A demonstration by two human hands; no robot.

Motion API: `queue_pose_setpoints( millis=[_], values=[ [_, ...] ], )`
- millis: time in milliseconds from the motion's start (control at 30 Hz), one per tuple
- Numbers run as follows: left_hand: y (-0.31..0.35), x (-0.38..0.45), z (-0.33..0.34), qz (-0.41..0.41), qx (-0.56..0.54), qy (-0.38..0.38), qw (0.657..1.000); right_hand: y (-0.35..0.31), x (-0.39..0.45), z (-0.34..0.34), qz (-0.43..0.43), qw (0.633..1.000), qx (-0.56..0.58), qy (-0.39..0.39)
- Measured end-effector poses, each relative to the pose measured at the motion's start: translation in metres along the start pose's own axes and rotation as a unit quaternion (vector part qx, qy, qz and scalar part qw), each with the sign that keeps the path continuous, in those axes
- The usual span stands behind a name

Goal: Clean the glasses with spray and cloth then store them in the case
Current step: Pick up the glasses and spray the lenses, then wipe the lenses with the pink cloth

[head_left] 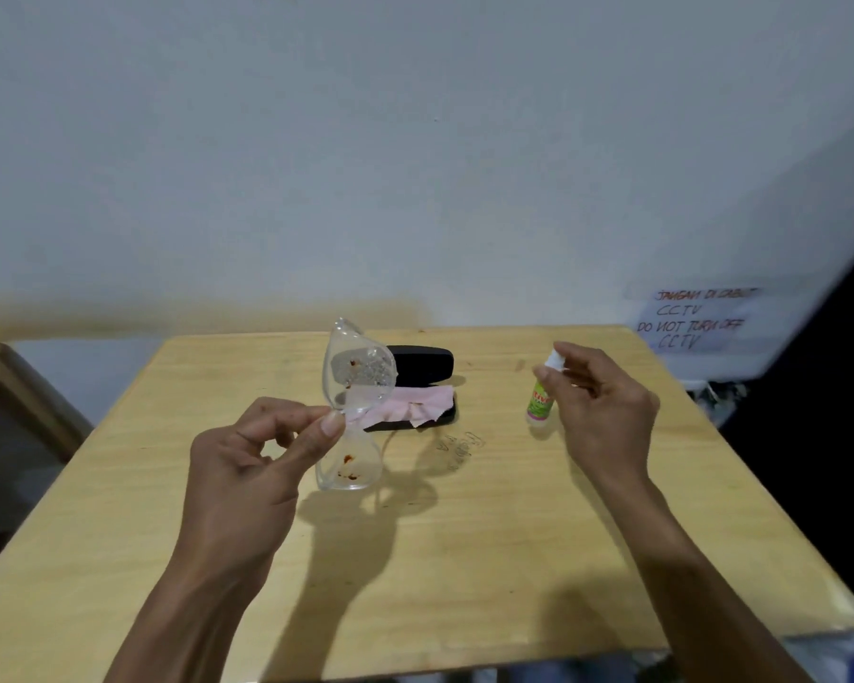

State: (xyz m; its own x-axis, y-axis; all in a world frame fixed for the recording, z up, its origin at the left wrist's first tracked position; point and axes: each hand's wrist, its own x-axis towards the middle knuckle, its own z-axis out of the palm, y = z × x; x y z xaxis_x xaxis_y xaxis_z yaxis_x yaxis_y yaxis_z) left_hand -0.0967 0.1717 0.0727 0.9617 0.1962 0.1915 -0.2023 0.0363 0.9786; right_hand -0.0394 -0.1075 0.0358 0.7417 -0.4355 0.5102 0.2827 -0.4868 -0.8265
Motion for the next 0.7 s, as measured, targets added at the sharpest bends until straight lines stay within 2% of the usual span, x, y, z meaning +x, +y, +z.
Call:
queue_pose_setpoints(
  millis=[467, 533, 633, 700],
  values=[
    [-0.008, -0.001, 0.0, -0.033, 0.0, 0.018, 0.999, 0.039, 0.003, 0.01, 0.018, 0.993, -0.114, -0.012],
    [-0.007, -0.001, -0.001, -0.032, -0.003, 0.021, 0.999, 0.037, 0.002, 0.007, -0.024, 0.987, -0.157, 0.012],
    [-0.006, -0.002, -0.004, -0.03, -0.003, 0.03, 0.999, 0.017, -0.004, 0.01, -0.152, 0.963, -0.214, 0.056],
    [-0.007, -0.001, -0.008, -0.03, -0.003, 0.039, 0.999, 0.001, -0.013, 0.024, -0.197, 0.961, -0.191, 0.021]
  ],
)
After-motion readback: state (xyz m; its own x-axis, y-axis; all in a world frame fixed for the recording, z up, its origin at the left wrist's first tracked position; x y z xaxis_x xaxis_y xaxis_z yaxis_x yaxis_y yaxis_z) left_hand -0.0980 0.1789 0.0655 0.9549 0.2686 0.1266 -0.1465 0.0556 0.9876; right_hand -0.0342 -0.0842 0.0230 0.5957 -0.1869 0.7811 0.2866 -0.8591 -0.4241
